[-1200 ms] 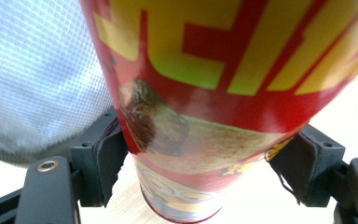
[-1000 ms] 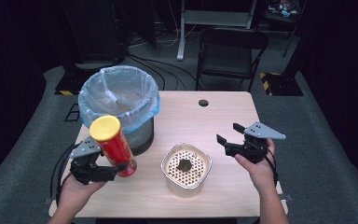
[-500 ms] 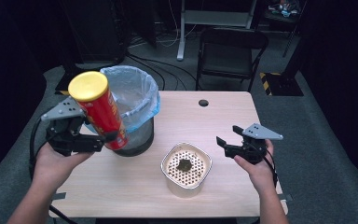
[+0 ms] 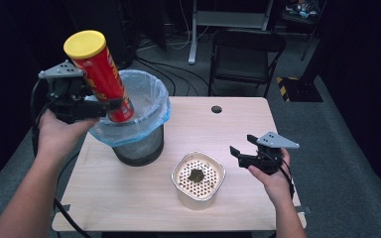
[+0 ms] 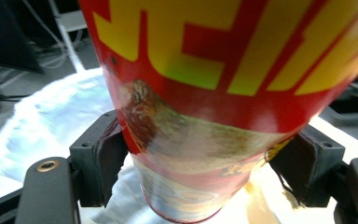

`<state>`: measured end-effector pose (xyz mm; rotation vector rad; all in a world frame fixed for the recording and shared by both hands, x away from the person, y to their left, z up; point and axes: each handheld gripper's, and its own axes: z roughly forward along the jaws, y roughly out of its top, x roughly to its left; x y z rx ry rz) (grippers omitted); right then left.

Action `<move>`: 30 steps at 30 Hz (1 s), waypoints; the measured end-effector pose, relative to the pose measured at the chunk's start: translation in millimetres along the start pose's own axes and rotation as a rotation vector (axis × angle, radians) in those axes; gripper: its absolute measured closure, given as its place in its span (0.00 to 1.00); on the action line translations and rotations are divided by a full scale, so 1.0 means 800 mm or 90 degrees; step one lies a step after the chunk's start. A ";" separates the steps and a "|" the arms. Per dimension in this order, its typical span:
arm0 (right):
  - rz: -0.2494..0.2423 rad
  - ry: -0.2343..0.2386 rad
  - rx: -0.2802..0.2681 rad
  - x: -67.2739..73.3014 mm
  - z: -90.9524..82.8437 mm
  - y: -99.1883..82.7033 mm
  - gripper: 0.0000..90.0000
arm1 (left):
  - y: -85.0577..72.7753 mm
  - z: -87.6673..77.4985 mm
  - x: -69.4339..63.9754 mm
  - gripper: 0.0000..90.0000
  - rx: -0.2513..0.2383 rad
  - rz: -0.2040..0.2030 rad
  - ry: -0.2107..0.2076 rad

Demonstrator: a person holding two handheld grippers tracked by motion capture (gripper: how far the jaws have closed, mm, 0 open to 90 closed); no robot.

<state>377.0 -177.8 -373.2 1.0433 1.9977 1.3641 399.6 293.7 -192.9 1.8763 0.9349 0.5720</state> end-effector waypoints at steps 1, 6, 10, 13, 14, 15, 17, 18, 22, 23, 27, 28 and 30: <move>0.002 0.001 0.001 0.000 0.001 -0.001 0.26 | 0.000 0.006 0.004 0.26 0.005 -0.005 0.002; -0.001 0.003 0.007 0.001 0.004 -0.003 0.26 | -0.005 0.042 0.022 0.26 0.021 -0.024 0.022; -0.001 0.007 0.012 0.003 0.008 -0.005 0.26 | -0.014 0.069 0.036 0.26 0.044 -0.049 0.037; -0.003 0.009 0.013 0.004 0.010 -0.006 0.26 | -0.019 0.087 0.046 0.26 0.060 -0.062 0.030; -0.005 0.010 0.015 0.005 0.010 -0.007 0.26 | -0.020 0.092 0.048 0.26 0.068 -0.065 0.025; -0.006 0.010 0.017 0.005 0.011 -0.007 0.26 | -0.022 0.098 0.052 0.26 0.078 -0.067 0.023; -0.004 0.009 0.018 0.005 0.012 -0.008 0.26 | -0.024 0.107 0.056 0.26 0.102 -0.067 0.031; -0.003 0.010 0.019 0.006 0.013 -0.008 0.26 | -0.026 0.111 0.057 0.26 0.117 -0.071 0.036; -0.004 0.012 0.019 0.007 0.012 -0.008 0.26 | -0.033 0.118 0.063 0.17 0.127 -0.096 0.072; -0.004 0.012 0.018 0.007 0.012 -0.008 0.26 | -0.034 0.113 0.066 0.17 0.123 -0.097 0.073; -0.009 0.012 0.018 0.005 0.011 -0.009 0.26 | -0.043 0.094 0.072 0.16 0.088 -0.113 0.076; -0.009 0.012 0.018 0.005 0.011 -0.009 0.26 | -0.045 0.089 0.071 0.16 0.083 -0.108 0.081; -0.004 0.010 0.020 0.004 0.011 -0.010 0.26 | -0.050 0.076 0.069 0.19 0.075 -0.110 0.072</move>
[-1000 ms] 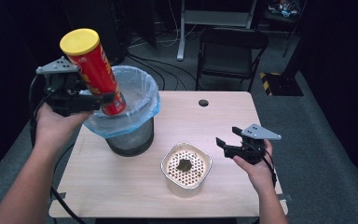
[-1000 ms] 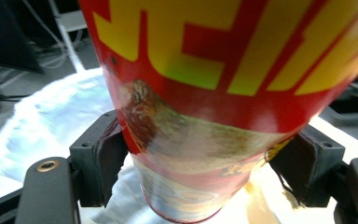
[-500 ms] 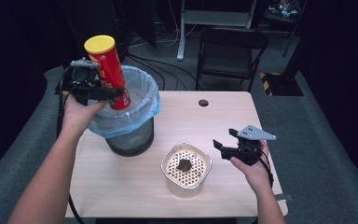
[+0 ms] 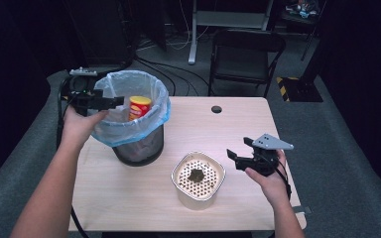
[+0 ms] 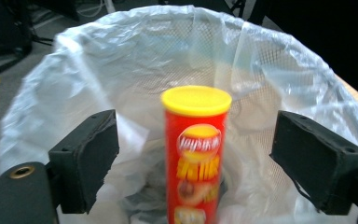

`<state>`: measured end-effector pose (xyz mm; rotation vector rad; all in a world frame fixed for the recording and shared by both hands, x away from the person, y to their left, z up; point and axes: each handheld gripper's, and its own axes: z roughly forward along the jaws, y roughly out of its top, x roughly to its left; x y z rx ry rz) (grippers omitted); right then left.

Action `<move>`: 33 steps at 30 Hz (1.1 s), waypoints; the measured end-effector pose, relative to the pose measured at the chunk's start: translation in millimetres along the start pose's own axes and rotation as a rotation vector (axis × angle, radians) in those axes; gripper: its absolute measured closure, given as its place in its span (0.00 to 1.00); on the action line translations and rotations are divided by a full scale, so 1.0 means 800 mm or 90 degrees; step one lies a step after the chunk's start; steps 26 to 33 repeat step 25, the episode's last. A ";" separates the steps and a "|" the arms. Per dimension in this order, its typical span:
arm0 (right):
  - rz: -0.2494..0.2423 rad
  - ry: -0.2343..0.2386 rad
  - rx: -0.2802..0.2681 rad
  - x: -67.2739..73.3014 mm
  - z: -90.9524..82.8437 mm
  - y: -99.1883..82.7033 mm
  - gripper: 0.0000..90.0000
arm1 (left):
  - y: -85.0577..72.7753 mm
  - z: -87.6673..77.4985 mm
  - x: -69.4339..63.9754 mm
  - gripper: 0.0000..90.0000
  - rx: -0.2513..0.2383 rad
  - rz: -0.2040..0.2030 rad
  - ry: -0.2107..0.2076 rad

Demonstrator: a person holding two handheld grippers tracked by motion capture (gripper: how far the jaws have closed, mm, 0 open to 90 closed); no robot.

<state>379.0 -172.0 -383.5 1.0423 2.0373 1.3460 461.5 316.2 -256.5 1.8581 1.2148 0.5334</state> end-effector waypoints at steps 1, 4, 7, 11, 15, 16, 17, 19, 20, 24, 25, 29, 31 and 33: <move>0.000 -0.001 0.001 0.000 0.000 0.000 0.26 | -0.004 -0.006 -0.001 0.20 -0.009 -0.001 -0.014; -0.002 -0.001 0.003 0.000 0.001 -0.001 0.26 | -0.016 -0.027 -0.008 0.26 -0.014 0.008 -0.032; -0.002 -0.002 0.004 0.000 0.002 -0.001 0.26 | -0.031 -0.048 -0.017 0.33 -0.013 0.045 -0.053; -0.001 -0.004 0.004 0.000 0.002 -0.002 0.26 | -0.052 -0.072 -0.030 0.38 -0.015 0.087 -0.058; 0.002 -0.005 0.009 0.000 0.003 -0.004 0.26 | -0.072 -0.089 -0.039 0.41 -0.023 0.108 -0.079; -0.002 -0.006 0.009 0.000 0.003 -0.004 0.26 | -0.079 -0.093 -0.041 0.41 -0.025 0.114 -0.091; -0.005 -0.006 0.011 0.000 0.003 -0.004 0.26 | -0.084 -0.094 -0.042 0.41 -0.027 0.116 -0.096; -0.005 -0.007 0.010 -0.001 0.003 -0.005 0.26 | -0.100 -0.095 -0.045 0.42 -0.021 0.118 -0.112; -0.004 -0.009 0.010 -0.002 0.003 -0.006 0.26 | -0.108 -0.093 -0.046 0.42 -0.018 0.121 -0.115; -0.001 -0.015 0.020 -0.005 0.003 -0.009 0.26 | -0.141 -0.077 -0.044 0.41 0.011 0.129 -0.119; -0.007 -0.018 0.025 -0.006 0.003 -0.010 0.26 | -0.148 -0.071 -0.042 0.41 0.016 0.126 -0.118; -0.007 -0.018 0.025 -0.006 0.003 -0.010 0.26 | -0.148 -0.071 -0.042 0.41 0.016 0.126 -0.118; -0.007 -0.018 0.025 -0.006 0.003 -0.010 0.26 | -0.148 -0.071 -0.042 0.41 0.016 0.126 -0.118; -0.007 -0.018 0.025 -0.006 0.003 -0.010 0.26 | -0.148 -0.071 -0.042 0.41 0.016 0.126 -0.118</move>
